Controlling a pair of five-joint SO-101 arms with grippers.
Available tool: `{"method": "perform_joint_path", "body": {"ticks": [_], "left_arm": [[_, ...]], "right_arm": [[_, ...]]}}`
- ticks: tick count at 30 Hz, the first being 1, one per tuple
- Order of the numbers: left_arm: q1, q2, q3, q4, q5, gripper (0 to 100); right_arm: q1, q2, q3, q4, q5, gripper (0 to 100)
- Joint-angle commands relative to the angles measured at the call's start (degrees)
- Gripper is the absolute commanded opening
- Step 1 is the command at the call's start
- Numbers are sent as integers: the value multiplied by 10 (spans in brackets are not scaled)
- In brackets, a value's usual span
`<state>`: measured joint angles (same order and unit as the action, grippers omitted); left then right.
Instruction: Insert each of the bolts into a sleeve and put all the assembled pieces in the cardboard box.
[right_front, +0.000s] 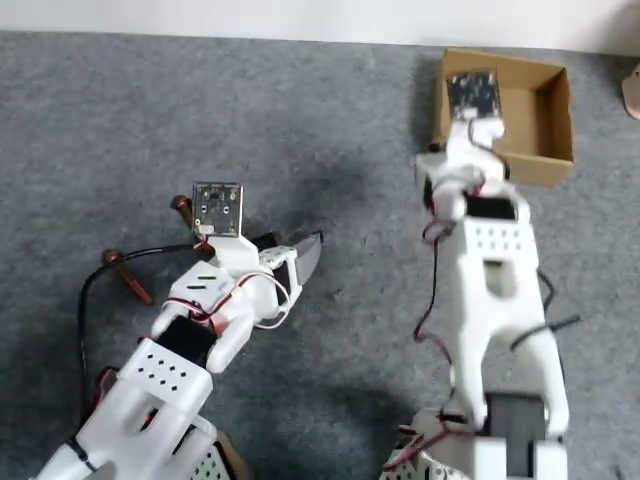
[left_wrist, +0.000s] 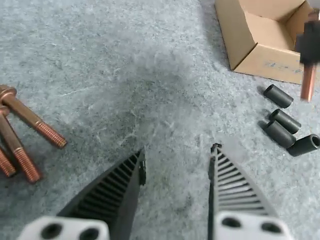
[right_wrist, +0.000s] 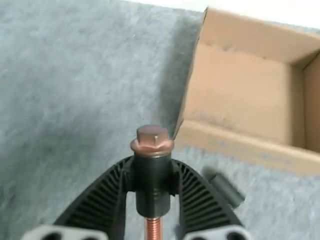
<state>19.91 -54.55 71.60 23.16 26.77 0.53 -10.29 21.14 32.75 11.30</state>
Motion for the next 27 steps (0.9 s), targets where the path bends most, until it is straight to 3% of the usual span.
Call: {"method": "perform_joint_path", "body": {"ticks": [1,6,16,27], "left_arm": [[-8,1,-5,-24,-4,203],[-8,28,-11,-25,-4,203],[-9,233,-104,-29,-4,203],[-16,243,-109,-29,-4,203]], "right_arm": [[19,63,-136,2,-3,5],[38,186,-280,2,-3,5],[50,433,-540,2,-3,5],[50,612,-725,19,-4,5]]}}
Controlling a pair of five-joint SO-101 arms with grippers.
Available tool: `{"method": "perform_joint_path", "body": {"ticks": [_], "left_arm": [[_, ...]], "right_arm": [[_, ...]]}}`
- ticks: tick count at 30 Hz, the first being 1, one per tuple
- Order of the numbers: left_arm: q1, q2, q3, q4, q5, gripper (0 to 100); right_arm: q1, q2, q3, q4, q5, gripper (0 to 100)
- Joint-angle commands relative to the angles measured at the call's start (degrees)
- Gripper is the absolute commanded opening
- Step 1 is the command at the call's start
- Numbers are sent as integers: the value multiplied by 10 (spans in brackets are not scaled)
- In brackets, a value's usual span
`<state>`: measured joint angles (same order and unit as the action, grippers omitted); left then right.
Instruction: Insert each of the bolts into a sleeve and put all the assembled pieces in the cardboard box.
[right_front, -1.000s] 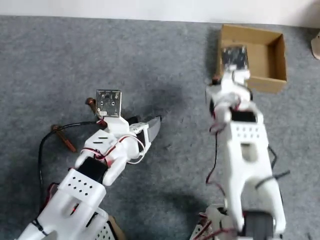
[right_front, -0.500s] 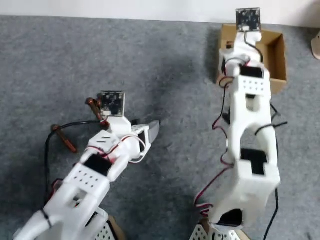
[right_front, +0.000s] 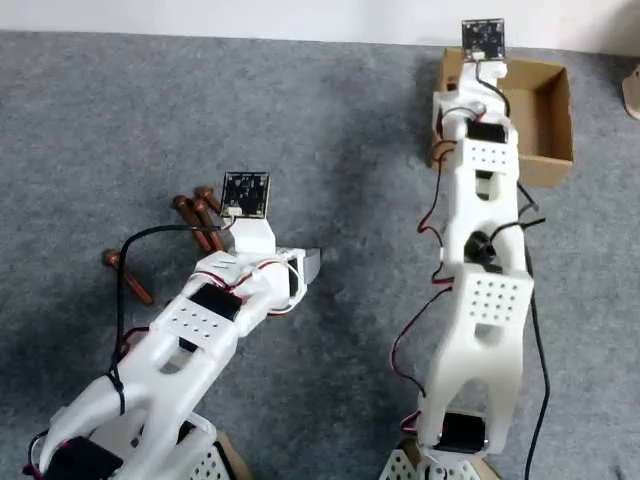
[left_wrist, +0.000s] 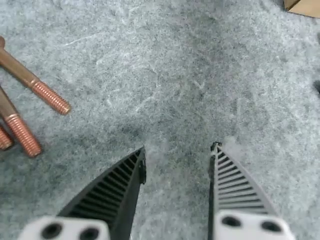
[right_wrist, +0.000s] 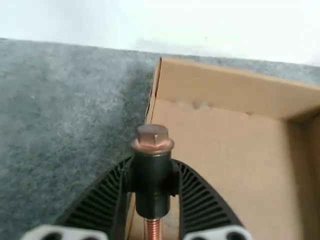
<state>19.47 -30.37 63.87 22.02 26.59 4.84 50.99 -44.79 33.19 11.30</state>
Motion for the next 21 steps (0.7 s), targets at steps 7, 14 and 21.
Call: {"method": "perform_joint_path", "body": {"ticks": [7,14,21], "left_arm": [[-17,1,-32,-18,-3,203],[-17,1,-32,-18,-3,203],[-17,2,-32,-18,-3,203]], "right_arm": [[7,42,-123,93,-8,20],[6,43,-211,196,-38,170],[5,43,-303,339,-40,78]]}}
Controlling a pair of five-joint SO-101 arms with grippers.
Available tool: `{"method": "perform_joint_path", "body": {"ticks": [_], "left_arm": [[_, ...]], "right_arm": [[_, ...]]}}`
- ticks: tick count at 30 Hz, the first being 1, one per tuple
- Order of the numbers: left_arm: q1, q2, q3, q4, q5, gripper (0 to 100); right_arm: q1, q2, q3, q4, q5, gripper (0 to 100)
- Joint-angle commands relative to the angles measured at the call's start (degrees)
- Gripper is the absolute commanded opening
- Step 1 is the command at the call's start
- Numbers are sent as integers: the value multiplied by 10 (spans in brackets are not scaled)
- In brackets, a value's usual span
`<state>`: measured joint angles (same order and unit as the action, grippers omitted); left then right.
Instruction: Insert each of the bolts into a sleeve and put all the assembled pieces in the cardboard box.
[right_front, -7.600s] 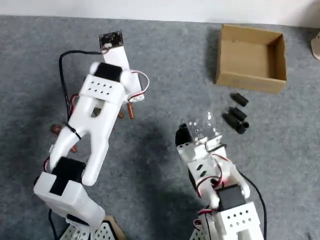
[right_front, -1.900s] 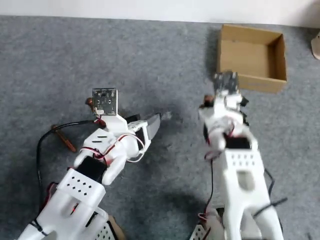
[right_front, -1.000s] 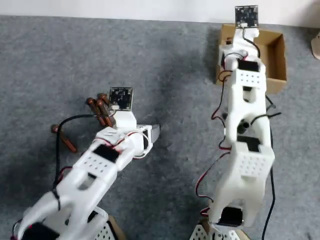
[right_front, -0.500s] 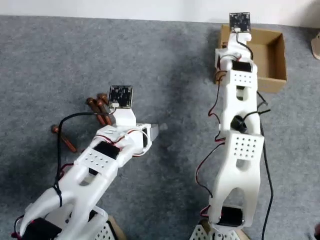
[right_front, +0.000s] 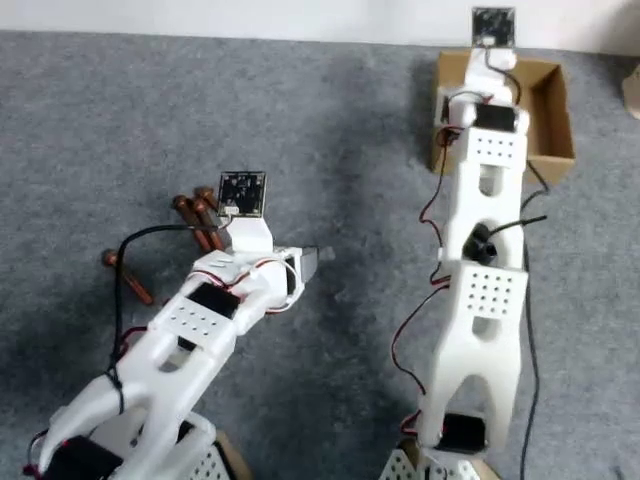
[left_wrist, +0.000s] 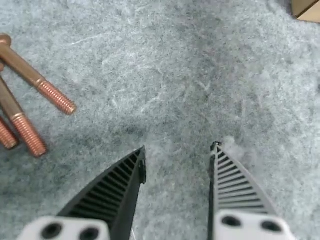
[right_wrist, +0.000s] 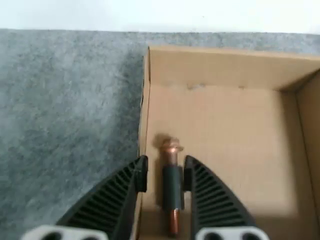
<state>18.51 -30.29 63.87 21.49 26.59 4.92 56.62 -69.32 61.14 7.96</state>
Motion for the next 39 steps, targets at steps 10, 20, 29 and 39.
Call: {"method": "perform_joint_path", "body": {"ticks": [10,20,29,39], "left_arm": [[-7,2,-32,-12,-3,203],[-8,2,-33,-12,-3,203],[-8,3,-31,-27,-3,203],[-8,3,-30,-27,-3,203]], "right_arm": [[-3,-14,-221,393,74,77],[68,-27,-107,400,186,79],[65,-218,191,399,203,79],[68,-288,346,393,331,81]]}}
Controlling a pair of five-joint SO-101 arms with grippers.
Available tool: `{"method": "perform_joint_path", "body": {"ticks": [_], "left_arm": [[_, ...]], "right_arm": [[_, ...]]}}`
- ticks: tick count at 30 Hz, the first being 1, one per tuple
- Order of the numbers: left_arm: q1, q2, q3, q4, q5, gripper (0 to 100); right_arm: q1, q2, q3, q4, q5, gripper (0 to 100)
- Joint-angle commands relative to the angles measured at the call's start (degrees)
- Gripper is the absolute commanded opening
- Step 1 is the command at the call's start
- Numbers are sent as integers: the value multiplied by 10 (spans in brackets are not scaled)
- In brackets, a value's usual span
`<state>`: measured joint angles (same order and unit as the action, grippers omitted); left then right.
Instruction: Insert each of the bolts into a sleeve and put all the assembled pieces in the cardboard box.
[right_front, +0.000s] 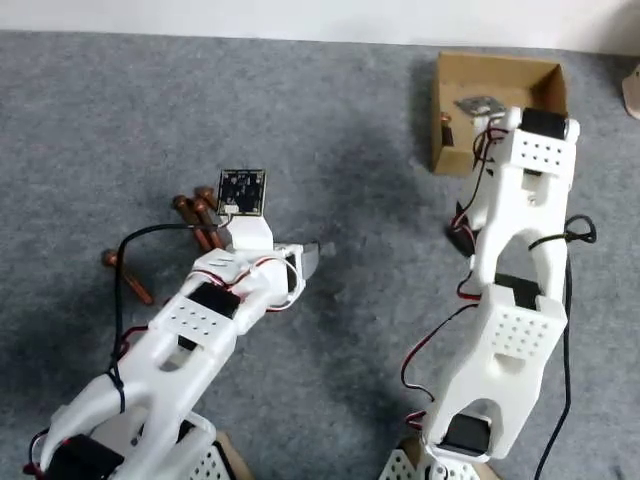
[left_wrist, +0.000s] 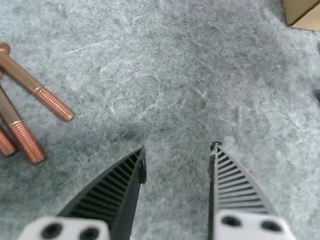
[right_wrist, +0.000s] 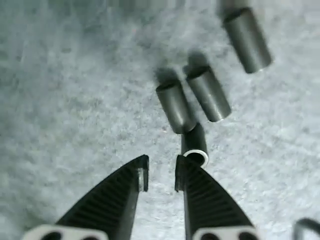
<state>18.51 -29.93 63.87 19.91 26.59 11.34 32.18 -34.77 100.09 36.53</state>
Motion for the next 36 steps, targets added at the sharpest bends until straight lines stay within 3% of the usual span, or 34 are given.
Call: {"method": "perform_joint_path", "body": {"ticks": [1,8,32,36], "left_arm": [[-8,0,-30,-11,-3,203],[-8,0,-30,-11,-3,203],[-8,0,-31,-11,-3,203],[-8,0,-31,-11,-3,203]], "right_arm": [[3,-44,0,3,57,81],[1,-44,2,3,113,178],[-27,121,37,-50,111,175],[-26,142,42,-52,111,96]]}}
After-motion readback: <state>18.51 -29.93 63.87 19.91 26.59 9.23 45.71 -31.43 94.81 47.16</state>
